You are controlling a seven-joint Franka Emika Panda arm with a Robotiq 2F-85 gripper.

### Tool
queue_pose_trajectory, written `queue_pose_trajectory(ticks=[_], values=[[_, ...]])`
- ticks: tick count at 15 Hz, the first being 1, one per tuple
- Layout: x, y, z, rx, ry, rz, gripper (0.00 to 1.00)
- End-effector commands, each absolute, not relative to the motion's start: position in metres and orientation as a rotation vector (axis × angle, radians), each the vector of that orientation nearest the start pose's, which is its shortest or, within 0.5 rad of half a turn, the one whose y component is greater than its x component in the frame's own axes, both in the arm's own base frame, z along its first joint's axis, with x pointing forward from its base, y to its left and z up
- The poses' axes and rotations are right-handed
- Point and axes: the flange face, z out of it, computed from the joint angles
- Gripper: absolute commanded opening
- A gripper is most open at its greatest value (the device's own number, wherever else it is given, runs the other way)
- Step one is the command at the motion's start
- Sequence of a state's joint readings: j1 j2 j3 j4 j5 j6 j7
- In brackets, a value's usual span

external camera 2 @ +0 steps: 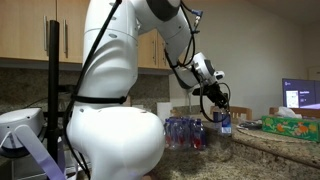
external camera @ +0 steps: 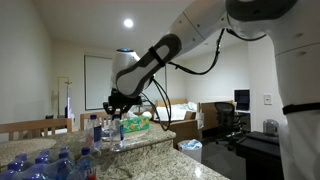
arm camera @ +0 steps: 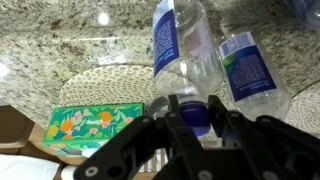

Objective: Move the water bottle onto the top part of the counter

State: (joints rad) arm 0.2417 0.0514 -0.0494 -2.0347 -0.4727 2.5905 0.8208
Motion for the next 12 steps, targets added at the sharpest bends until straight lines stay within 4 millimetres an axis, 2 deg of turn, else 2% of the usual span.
queue_pose_trajectory(ticks=[1, 4, 6, 12], values=[[0.619, 0.127, 0.498, -3.036, 0.533, -0.899, 0.10], [0.646, 0.124, 0.511, -3.052, 0.621, -0.881, 0.10], [0.663, 0.121, 0.510, -3.050, 0.651, -0.848, 0.10], [0.701, 0.121, 0.484, -3.034, 0.702, -0.803, 0.10]])
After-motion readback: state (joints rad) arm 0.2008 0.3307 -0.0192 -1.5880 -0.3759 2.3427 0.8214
